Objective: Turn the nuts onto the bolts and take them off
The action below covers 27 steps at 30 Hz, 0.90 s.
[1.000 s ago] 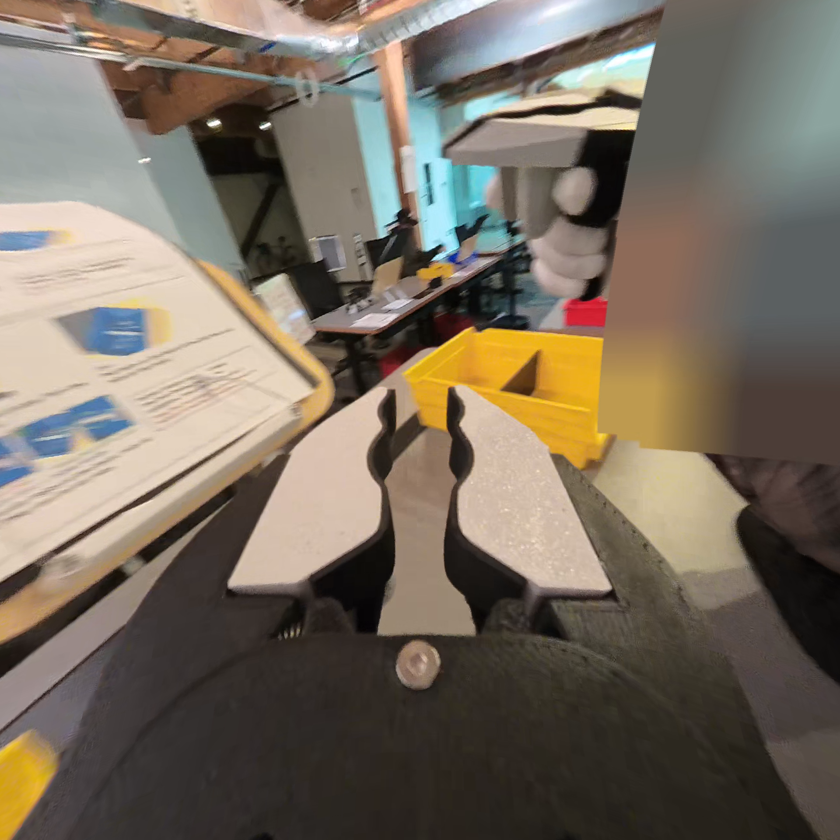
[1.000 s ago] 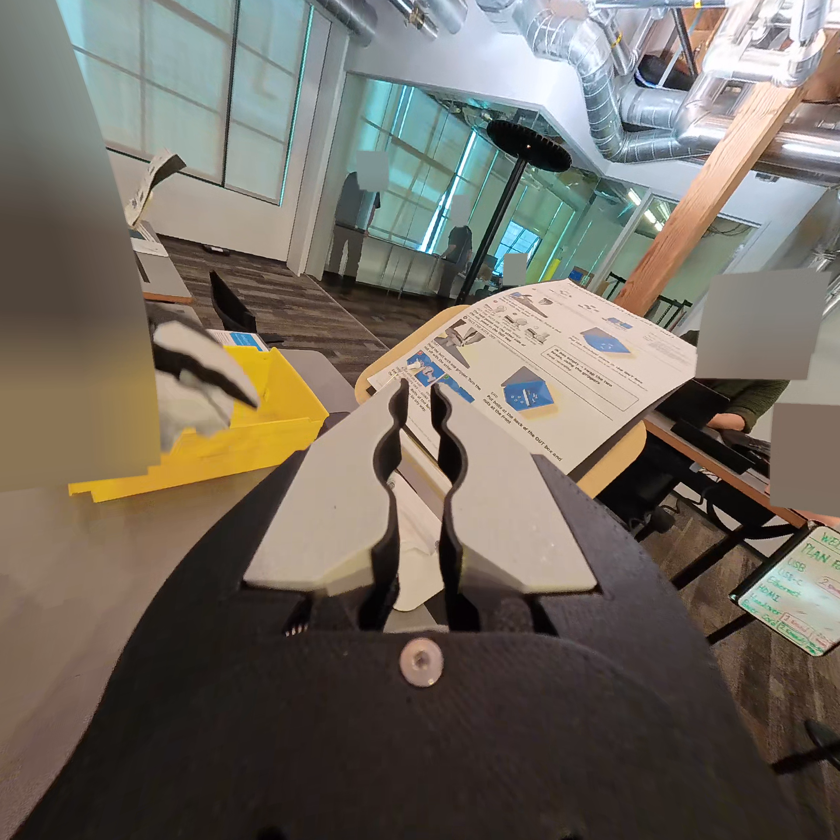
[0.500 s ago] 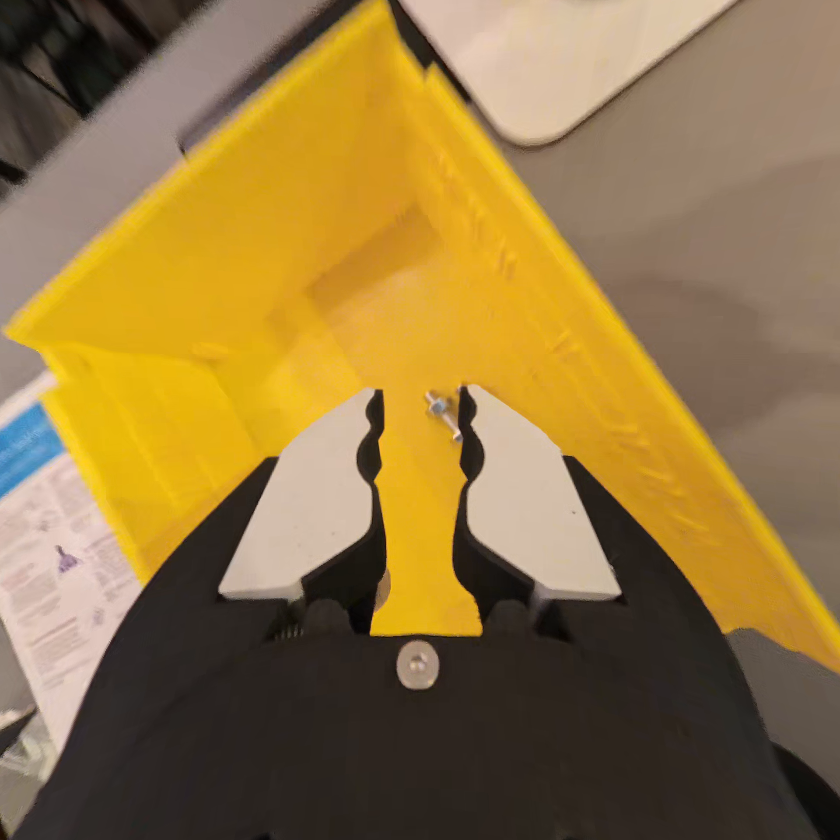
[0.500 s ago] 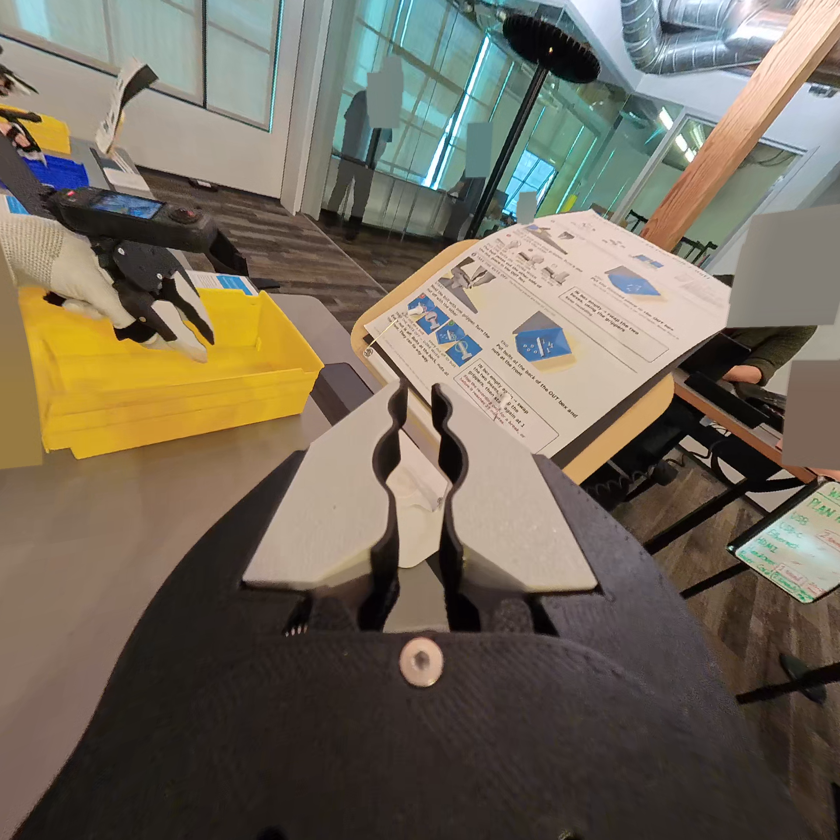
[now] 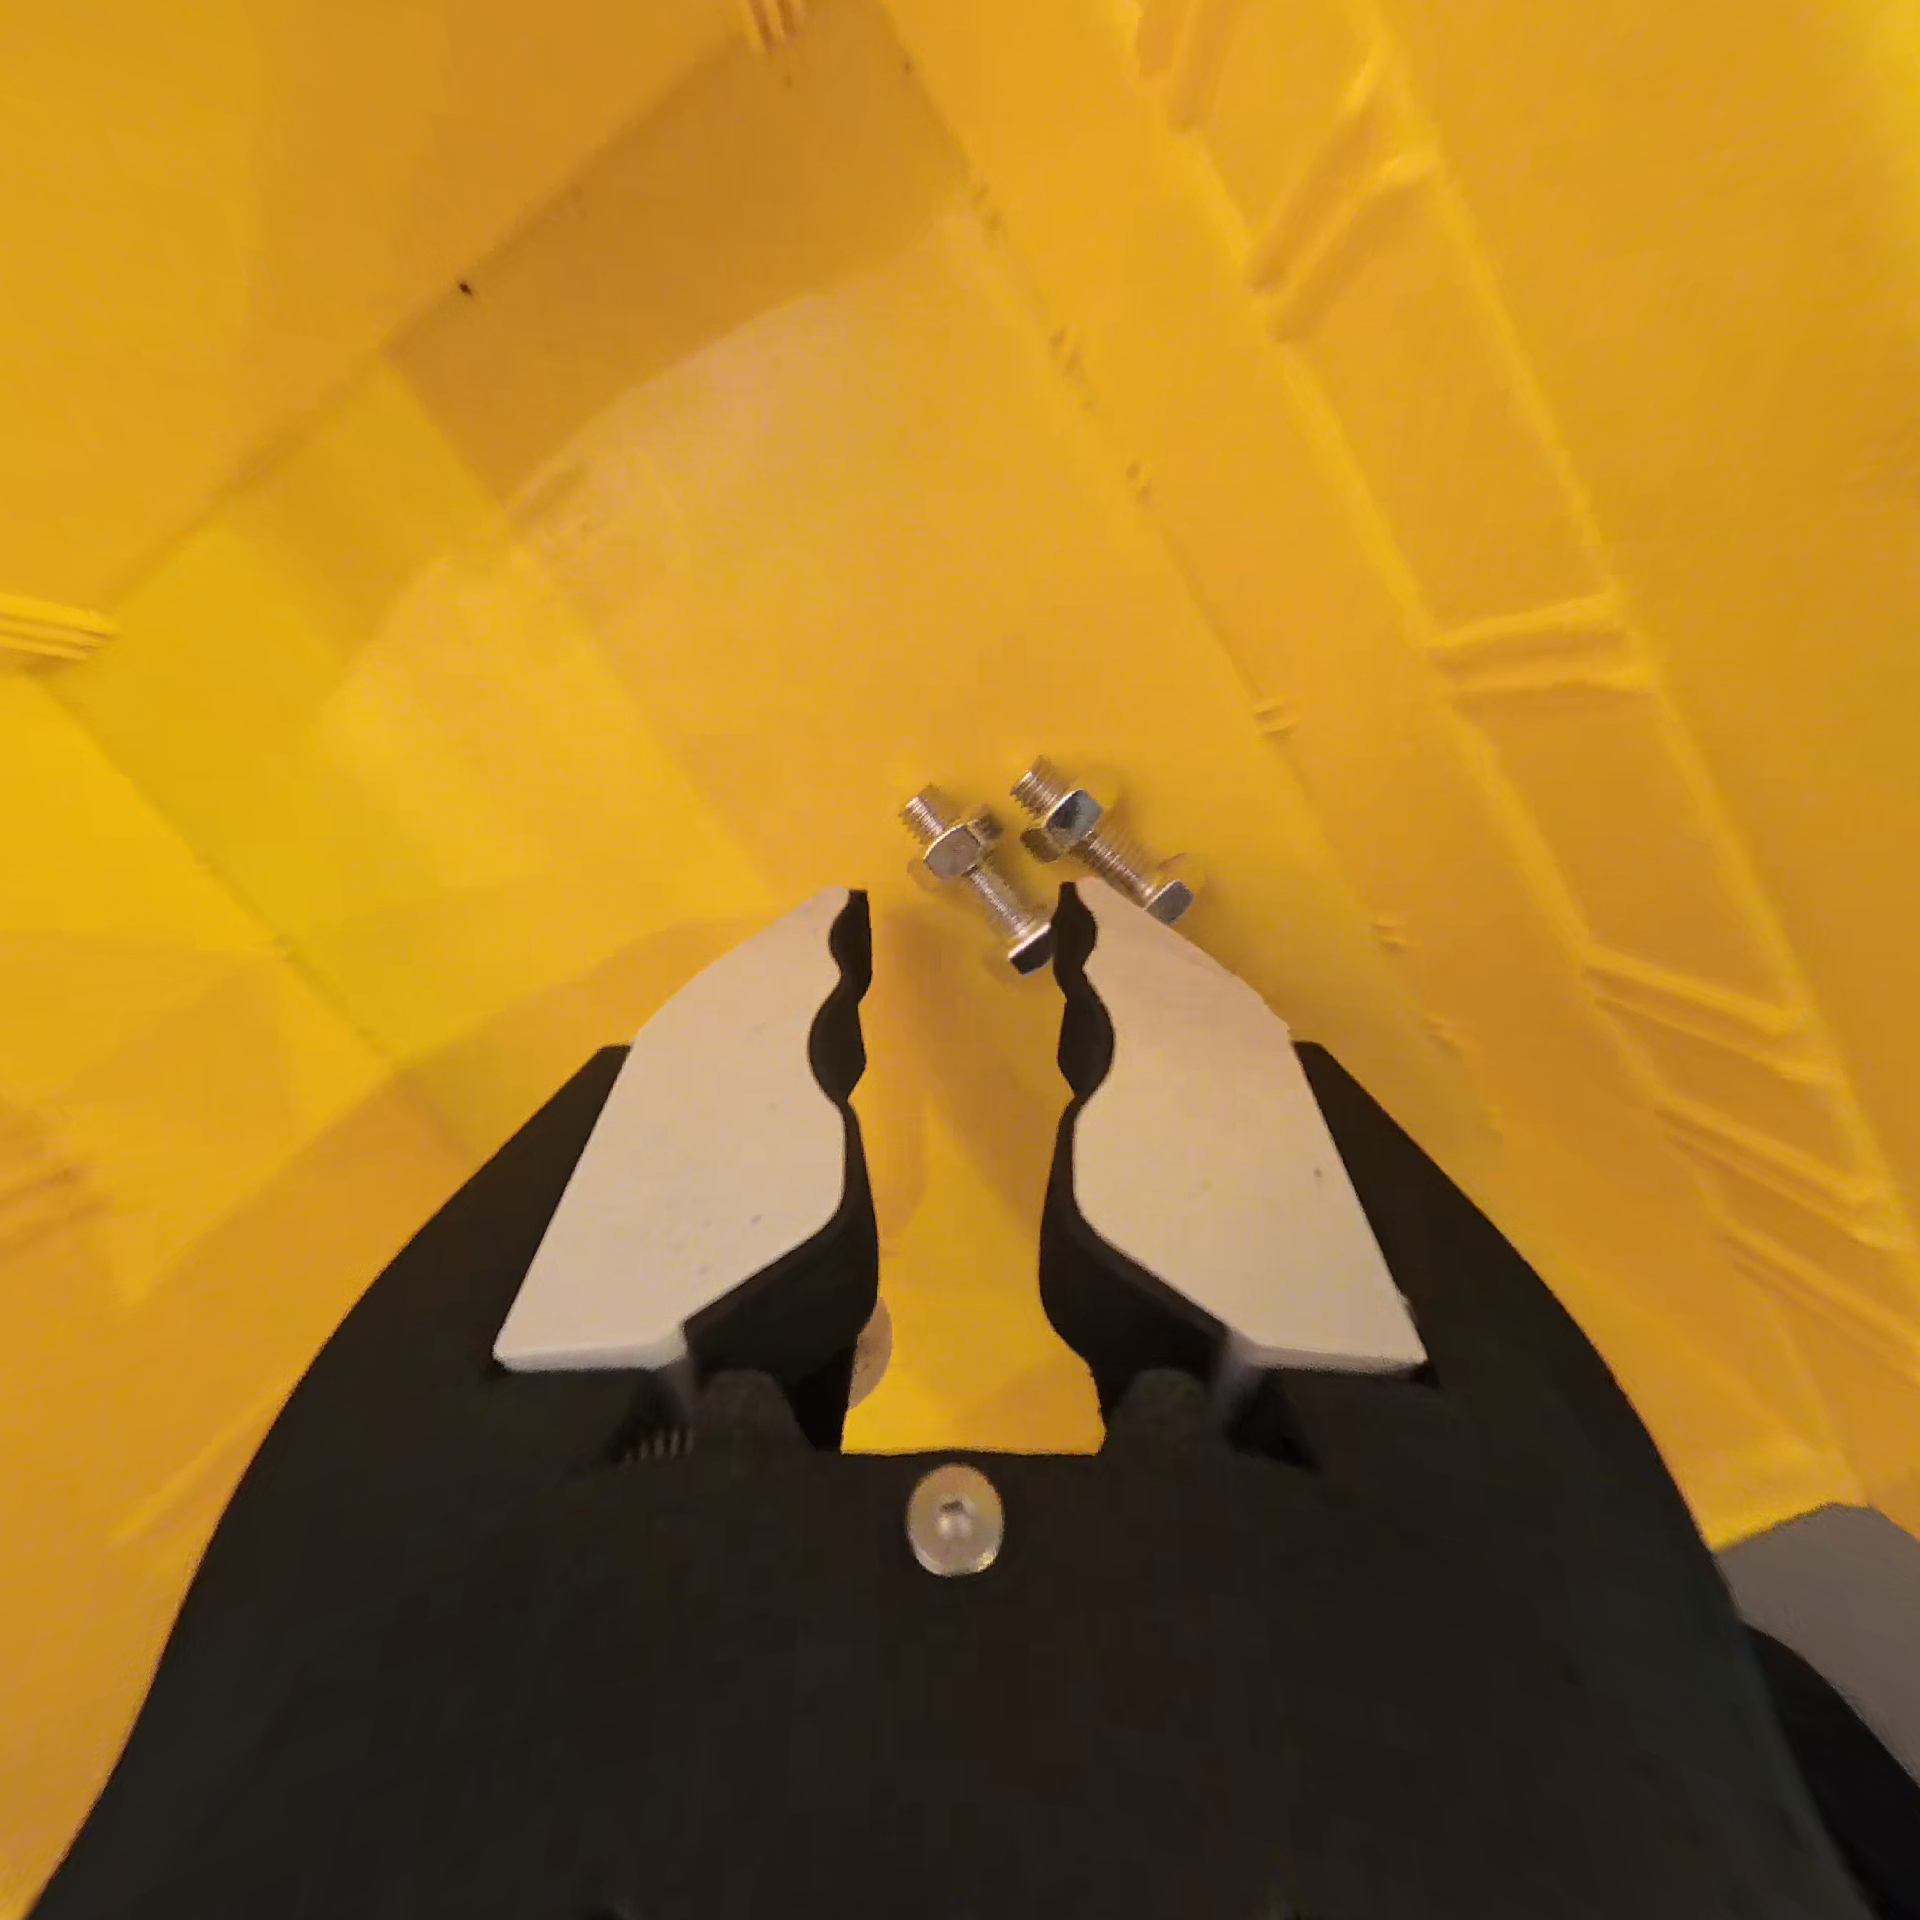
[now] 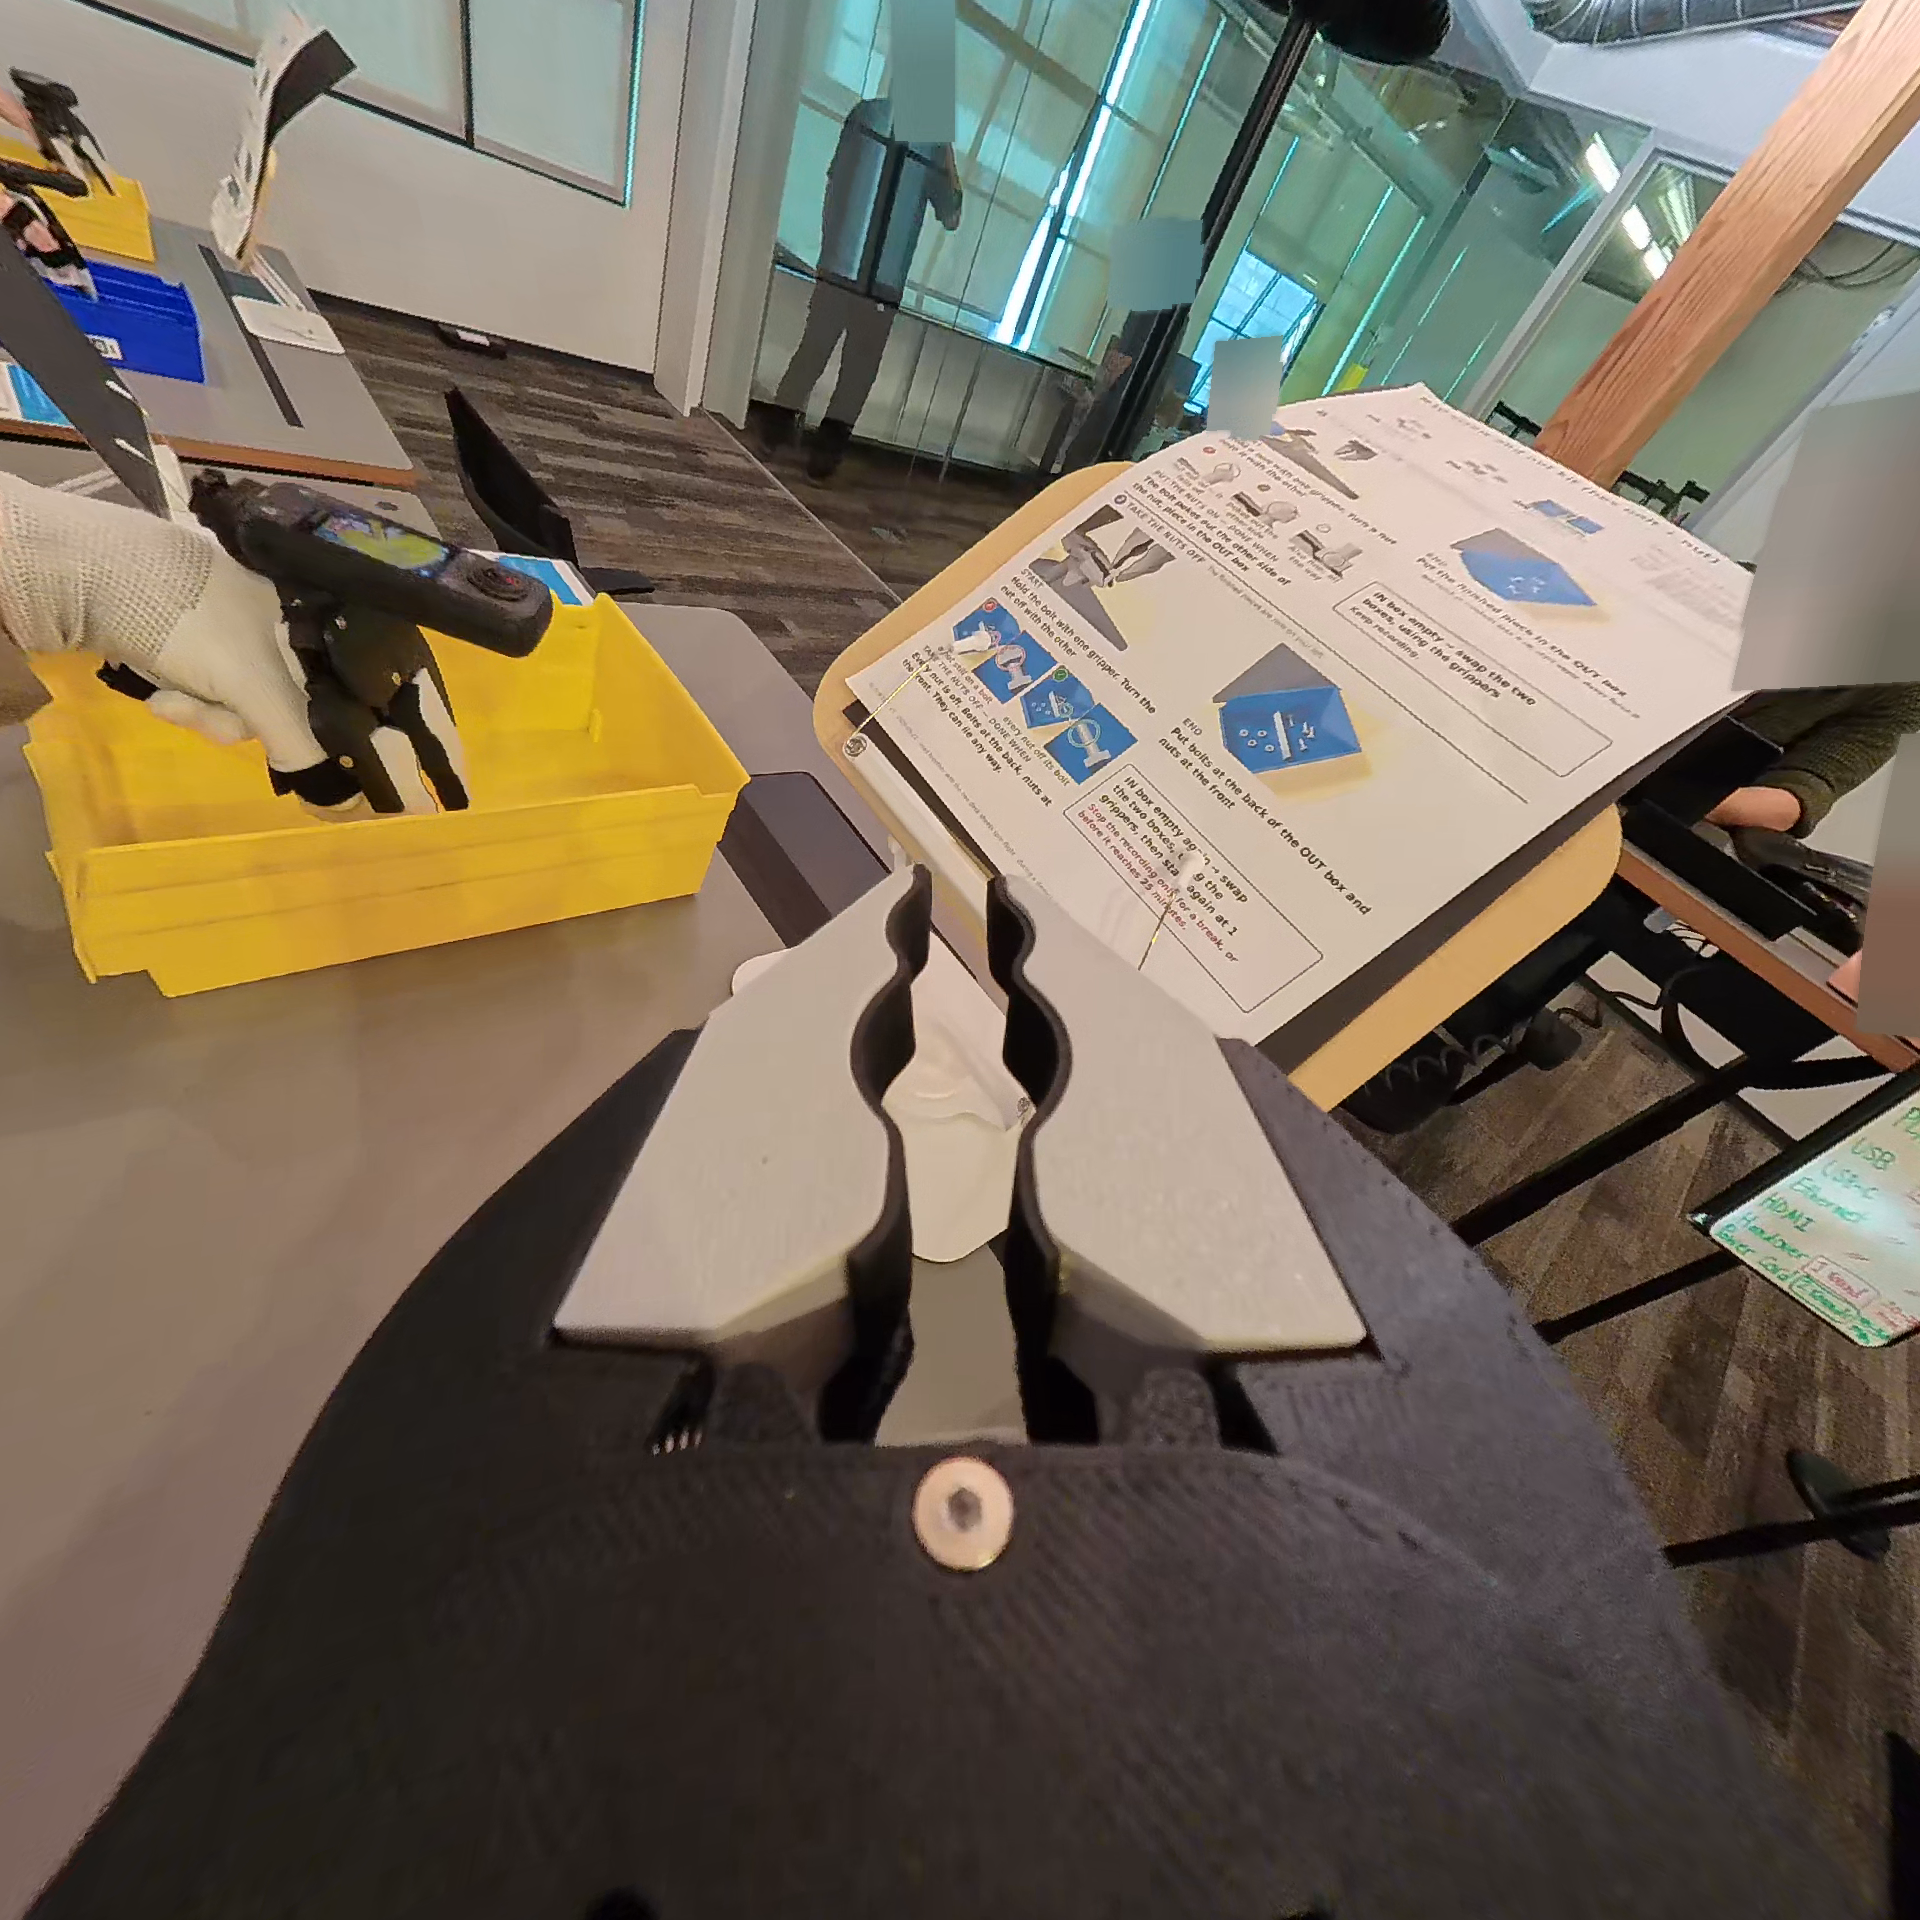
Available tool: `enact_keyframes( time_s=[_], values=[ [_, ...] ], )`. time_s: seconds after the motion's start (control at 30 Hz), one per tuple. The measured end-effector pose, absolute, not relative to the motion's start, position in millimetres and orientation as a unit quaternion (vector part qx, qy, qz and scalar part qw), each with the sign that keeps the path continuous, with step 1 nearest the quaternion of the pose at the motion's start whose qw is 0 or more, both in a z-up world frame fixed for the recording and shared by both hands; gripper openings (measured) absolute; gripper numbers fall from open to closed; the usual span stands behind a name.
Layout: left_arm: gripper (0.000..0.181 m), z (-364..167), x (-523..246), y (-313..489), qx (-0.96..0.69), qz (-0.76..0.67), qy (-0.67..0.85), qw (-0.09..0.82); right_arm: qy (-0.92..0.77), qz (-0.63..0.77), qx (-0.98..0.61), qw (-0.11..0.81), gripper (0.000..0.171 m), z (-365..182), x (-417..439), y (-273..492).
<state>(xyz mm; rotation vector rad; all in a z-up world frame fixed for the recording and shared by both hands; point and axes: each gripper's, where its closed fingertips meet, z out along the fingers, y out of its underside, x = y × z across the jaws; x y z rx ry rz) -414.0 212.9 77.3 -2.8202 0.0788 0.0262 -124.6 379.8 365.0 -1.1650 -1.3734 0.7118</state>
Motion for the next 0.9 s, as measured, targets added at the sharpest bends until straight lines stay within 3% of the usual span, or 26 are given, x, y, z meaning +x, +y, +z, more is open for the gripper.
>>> enact_keyframes(
  time_s=[0.23, 0.5, 0.73, 0.9],
  values=[
    [0.01, 67, -424, 214, -0.988, 0.045, 0.034, 0.144, -0.587, 0.3, -0.495, 0.566, 0.008, 363, -125, 379],
    [0.01, 85, -436, 230, -0.975, 0.066, 0.021, 0.213, -0.59, 0.303, -0.492, 0.564, 0.008, 362, -127, 378],
    [0.01, 186, -434, 255, -0.909, 0.131, 0.028, 0.394, -0.596, 0.353, -0.457, 0.559, 0.013, 366, -142, 357],
    [0.01, 274, -373, 277, -0.813, 0.122, 0.085, 0.564, -0.57, 0.443, -0.432, 0.541, 0.02, 368, -168, 335]
  ],
)
